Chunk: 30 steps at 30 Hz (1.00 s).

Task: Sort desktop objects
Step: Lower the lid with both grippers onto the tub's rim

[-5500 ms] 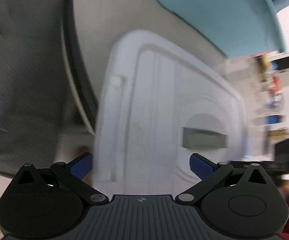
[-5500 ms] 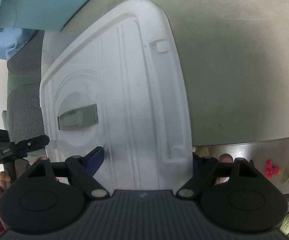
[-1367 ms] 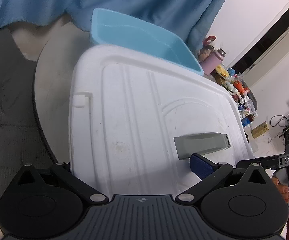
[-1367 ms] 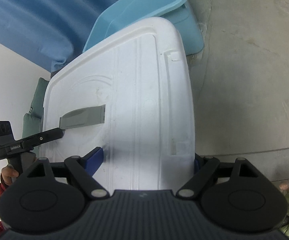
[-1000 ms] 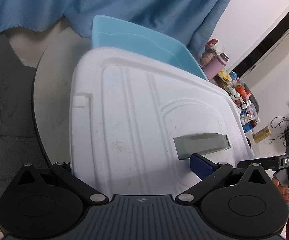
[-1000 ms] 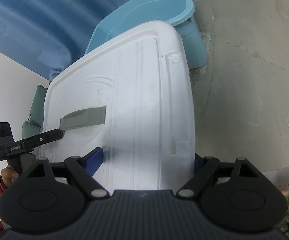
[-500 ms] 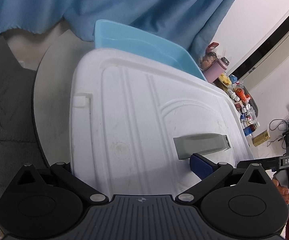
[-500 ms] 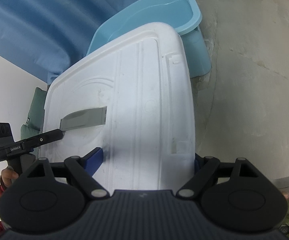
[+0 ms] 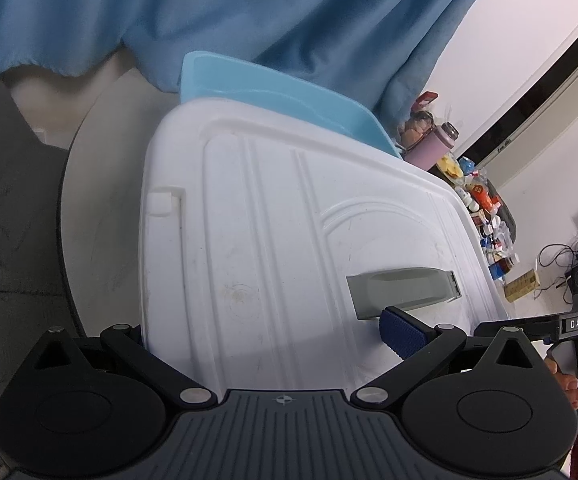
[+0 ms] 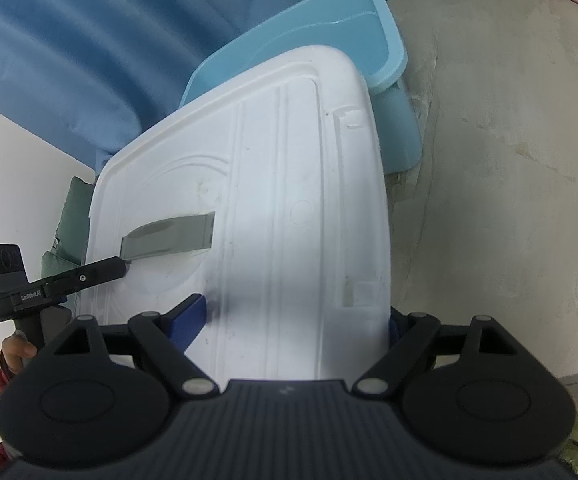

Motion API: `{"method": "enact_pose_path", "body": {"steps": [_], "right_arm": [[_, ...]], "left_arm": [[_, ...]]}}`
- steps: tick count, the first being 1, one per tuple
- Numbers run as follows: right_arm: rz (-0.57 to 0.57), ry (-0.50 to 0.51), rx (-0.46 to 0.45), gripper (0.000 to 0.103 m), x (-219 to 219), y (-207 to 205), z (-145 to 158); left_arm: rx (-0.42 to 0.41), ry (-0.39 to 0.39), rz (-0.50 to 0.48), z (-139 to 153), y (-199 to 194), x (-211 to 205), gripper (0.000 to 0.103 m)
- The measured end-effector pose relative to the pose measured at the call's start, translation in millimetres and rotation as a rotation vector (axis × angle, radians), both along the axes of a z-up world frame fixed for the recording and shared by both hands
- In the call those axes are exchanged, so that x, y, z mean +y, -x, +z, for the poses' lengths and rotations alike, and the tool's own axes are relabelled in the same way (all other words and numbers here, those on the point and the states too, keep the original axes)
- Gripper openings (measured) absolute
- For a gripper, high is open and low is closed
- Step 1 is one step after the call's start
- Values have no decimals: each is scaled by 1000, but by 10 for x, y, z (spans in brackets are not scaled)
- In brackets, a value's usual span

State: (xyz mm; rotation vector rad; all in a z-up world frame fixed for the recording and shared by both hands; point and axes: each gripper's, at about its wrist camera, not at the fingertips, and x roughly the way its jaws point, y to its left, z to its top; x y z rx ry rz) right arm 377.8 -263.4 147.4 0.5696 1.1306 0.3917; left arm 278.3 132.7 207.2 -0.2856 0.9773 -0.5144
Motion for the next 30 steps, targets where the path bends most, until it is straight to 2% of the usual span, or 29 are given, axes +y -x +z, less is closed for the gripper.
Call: {"method": "enact_pose_path", "body": {"steps": [13,30], "right_arm": [[9,-5,-2,85,23,-71,-35],[26,1,-16,85,43,-135,-64]], "left_arm": [[0,-6,10,98,-280,-103,103],[-3,-7,27,214,-847,-173,103]]}}
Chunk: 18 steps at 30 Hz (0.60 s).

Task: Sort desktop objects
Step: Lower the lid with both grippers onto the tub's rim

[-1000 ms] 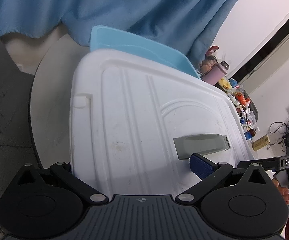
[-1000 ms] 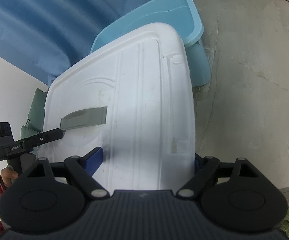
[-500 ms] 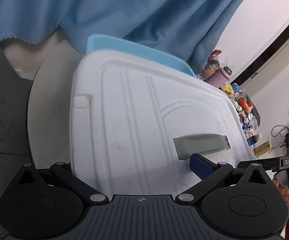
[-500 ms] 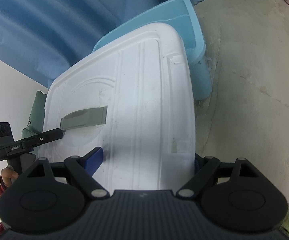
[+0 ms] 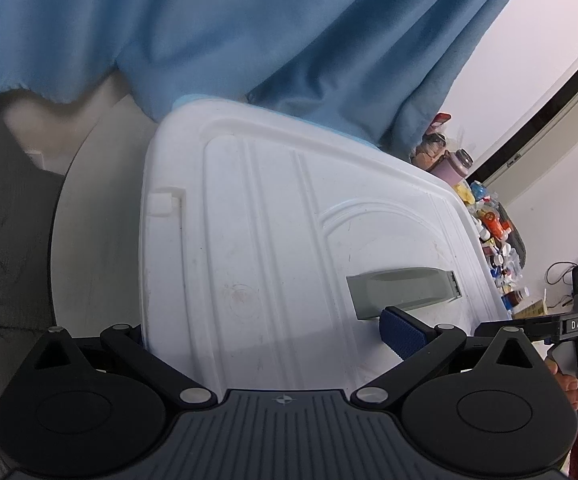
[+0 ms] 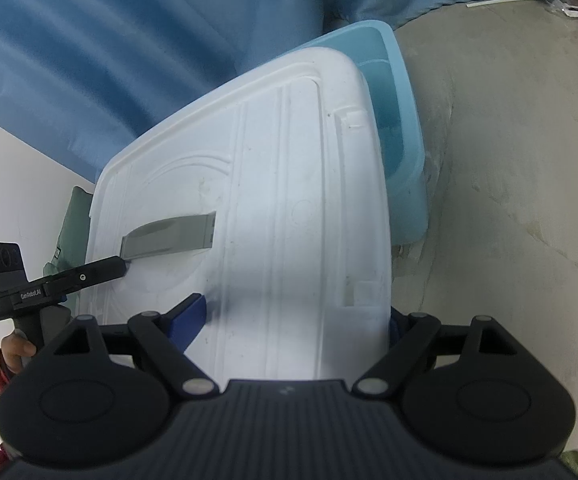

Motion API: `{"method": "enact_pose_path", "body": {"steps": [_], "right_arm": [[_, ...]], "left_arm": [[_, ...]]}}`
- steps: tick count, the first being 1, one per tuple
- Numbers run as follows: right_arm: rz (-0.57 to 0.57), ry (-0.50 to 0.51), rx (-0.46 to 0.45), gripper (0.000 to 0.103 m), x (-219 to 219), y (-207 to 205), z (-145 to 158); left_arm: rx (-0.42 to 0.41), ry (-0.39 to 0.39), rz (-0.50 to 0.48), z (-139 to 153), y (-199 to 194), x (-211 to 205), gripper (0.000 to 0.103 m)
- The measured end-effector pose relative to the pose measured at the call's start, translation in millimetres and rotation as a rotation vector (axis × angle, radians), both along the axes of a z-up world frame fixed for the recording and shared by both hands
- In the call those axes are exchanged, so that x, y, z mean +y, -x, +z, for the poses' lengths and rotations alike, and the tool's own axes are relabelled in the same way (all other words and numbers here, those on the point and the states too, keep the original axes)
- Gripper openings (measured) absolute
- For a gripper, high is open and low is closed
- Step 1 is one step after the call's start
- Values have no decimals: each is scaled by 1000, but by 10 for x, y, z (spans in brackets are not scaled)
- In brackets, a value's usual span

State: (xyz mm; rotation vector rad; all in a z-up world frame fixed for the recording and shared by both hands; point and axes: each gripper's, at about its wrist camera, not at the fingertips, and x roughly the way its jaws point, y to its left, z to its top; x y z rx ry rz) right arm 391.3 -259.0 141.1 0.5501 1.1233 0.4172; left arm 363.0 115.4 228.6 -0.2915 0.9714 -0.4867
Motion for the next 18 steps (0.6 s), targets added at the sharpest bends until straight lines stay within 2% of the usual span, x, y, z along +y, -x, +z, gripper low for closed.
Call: {"method": "enact_pose_path", "body": {"steps": [18], "right_arm": [[0,0,-5,85,32,-61,-49]], "left_arm": [[15,-1,8,-31,-739,-11,103]]}}
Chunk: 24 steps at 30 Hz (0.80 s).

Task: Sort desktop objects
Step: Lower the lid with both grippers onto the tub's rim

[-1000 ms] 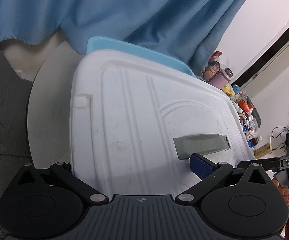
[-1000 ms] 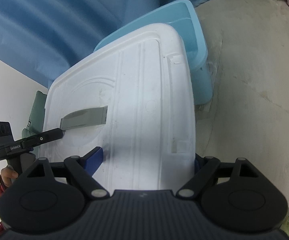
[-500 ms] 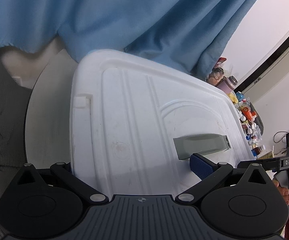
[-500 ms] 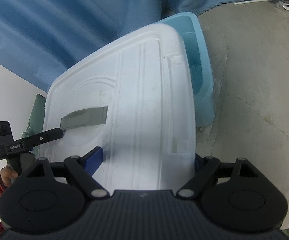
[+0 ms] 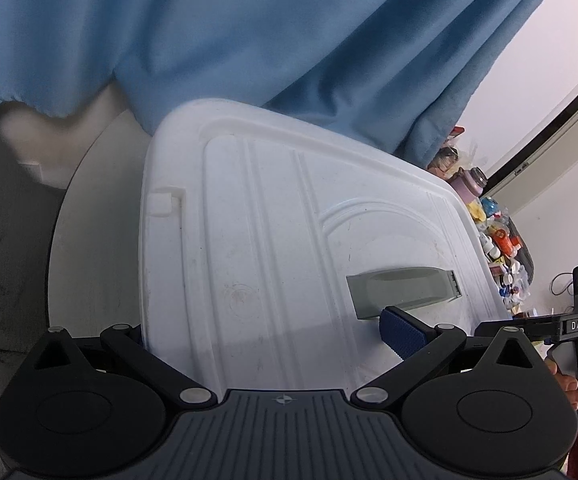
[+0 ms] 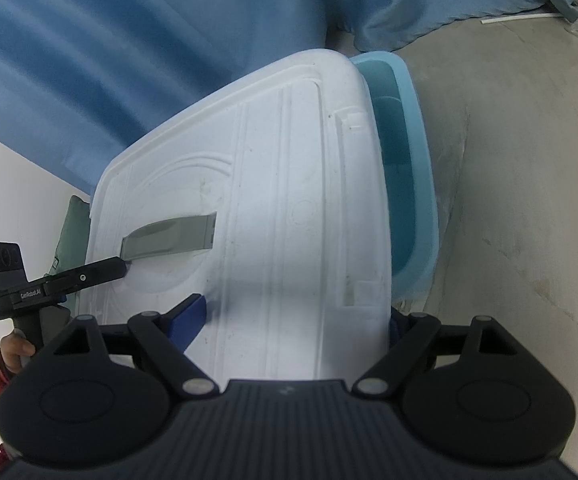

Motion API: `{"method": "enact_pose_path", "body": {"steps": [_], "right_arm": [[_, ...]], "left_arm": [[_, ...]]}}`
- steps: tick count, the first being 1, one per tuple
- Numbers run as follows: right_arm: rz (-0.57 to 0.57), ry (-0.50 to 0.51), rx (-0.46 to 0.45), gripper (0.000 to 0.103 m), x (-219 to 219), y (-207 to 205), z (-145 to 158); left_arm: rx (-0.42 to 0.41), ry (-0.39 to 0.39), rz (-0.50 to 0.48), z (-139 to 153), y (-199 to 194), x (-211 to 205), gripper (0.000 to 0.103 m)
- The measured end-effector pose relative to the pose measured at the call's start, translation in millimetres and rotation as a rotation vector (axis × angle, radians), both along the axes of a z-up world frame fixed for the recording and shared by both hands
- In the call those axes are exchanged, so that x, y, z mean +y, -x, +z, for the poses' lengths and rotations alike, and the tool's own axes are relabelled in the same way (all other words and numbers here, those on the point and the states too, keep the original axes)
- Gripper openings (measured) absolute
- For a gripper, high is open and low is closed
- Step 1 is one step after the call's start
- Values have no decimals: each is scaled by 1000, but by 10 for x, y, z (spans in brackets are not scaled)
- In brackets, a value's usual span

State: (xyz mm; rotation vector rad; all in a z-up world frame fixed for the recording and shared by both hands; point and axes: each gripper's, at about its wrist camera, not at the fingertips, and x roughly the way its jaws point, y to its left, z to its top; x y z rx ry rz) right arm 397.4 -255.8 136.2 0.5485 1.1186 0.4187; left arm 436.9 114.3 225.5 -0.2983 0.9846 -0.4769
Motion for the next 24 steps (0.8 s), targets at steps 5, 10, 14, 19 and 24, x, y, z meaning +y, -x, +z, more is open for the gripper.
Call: {"method": "enact_pose_path", "body": {"steps": [5,10,14,19,24], "right_arm": [[-7,0,7,85,-5,31,-31],[-8,10,13,85,8,96,-35],[-7,15,19,85,18,156,-32],[-5,13,20,85,-35,232,-4],[-6,12,20,85,-56,270,43]], "left_arm": [[9,2,-5,-47,-191,-1,103],[24,11,-5,-108,-333,14,103],[33,15,-2,-155,-408,18,103],[32,16,0,-175,-472,6,103],[29,18,3,-192,-501,-21,103]]}}
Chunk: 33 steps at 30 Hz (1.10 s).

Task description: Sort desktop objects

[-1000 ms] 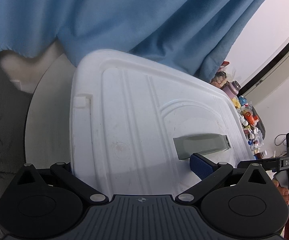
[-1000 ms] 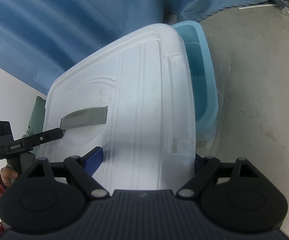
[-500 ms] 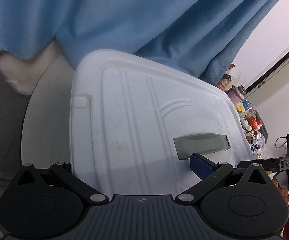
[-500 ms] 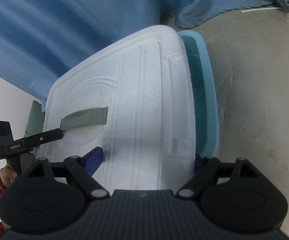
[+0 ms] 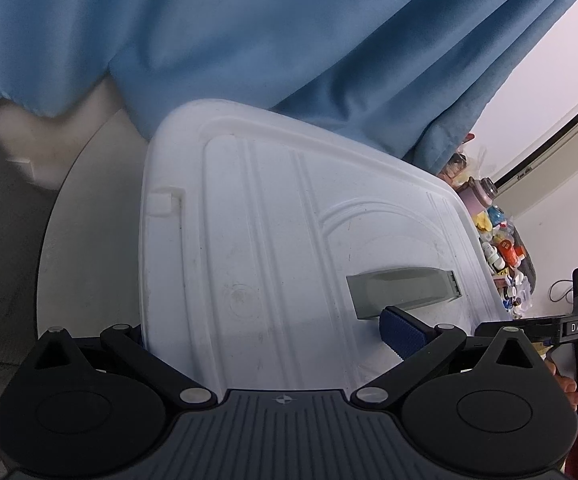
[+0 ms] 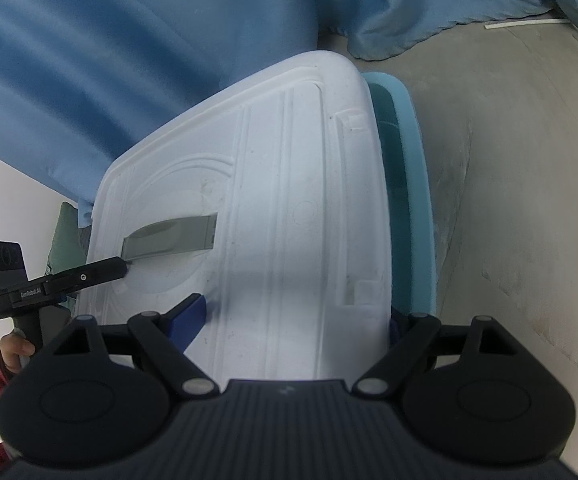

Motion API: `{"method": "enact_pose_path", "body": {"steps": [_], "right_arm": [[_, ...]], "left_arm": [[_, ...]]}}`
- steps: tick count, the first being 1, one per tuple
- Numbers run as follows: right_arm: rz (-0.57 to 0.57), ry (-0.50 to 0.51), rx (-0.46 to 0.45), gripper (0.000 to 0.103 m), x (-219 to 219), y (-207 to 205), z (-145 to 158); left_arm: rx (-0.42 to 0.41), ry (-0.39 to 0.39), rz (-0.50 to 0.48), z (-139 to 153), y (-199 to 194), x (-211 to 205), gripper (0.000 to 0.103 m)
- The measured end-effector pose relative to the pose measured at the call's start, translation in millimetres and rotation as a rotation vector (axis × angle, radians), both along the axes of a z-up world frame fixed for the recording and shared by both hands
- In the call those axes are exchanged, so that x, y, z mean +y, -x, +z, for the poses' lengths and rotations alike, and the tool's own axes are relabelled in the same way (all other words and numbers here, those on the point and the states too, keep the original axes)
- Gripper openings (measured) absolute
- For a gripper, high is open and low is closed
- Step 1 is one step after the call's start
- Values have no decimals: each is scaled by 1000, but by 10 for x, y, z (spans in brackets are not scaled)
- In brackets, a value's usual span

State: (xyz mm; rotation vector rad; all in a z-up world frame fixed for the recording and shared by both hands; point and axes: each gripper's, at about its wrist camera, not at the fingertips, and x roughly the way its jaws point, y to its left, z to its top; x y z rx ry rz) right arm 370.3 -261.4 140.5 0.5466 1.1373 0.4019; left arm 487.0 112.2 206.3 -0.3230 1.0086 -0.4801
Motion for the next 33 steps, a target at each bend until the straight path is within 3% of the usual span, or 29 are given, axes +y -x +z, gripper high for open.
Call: {"method": "enact_pose_path", "body": {"steps": [10,14,18,21,25,30,33], "right_arm": [[-1,-1,-3,86,30,-36,48],[-77,123,-20,89,53,-78,181],[-101,88,-62,89,-67,-53,370],[-104,144,-82,89,-86,-7,438],[-99,147,-67,89,-85,-54,406],[-76,165,-52,89,-20,-98,432],[-73,178,-54,89,0,-191,397]], "left_arm": [[-5,-2,8,40,-42,-18,103],[-22,-41,30,116,-68,-17,103],[-7,-26,77,188,-111,124,103],[-19,-39,101,220,-111,184,103],[-15,-44,124,226,-138,208,103],[-38,-123,105,297,-117,150,103],[-41,-106,113,335,-121,194,103]]}}
